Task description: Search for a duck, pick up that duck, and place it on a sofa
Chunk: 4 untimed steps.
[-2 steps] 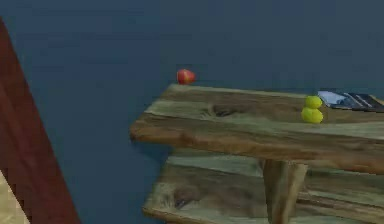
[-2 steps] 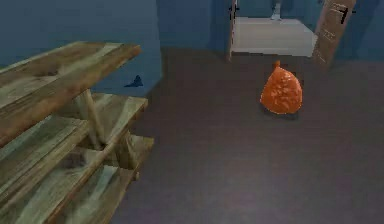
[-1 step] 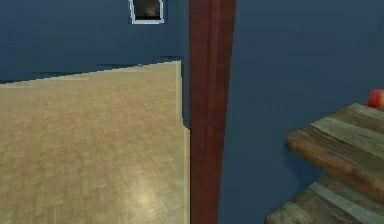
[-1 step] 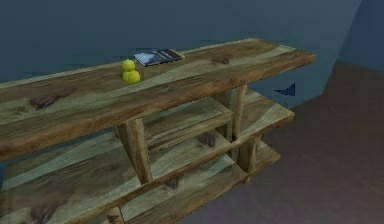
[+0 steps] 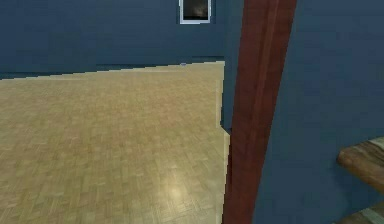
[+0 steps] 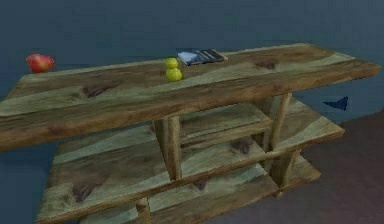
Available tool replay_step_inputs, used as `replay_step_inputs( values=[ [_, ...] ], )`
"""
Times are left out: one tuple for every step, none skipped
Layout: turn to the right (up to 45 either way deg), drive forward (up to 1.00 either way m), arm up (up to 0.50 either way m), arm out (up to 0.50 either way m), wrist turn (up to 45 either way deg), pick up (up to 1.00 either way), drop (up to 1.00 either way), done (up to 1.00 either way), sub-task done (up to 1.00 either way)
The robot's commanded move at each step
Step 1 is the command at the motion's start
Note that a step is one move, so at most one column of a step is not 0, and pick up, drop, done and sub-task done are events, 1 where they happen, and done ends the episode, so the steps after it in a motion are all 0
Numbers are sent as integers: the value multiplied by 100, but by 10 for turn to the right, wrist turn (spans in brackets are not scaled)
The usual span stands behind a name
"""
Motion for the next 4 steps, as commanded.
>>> replay_step_inputs(
  values=[
    [0,0,50,0,0,0,0,0,0],
    [0,0,38,0,0,0,0,0,0],
    [0,0,0,50,0,0,0,0,0],
    [0,0,0,0,450,0,0,0,0]
  ],
)
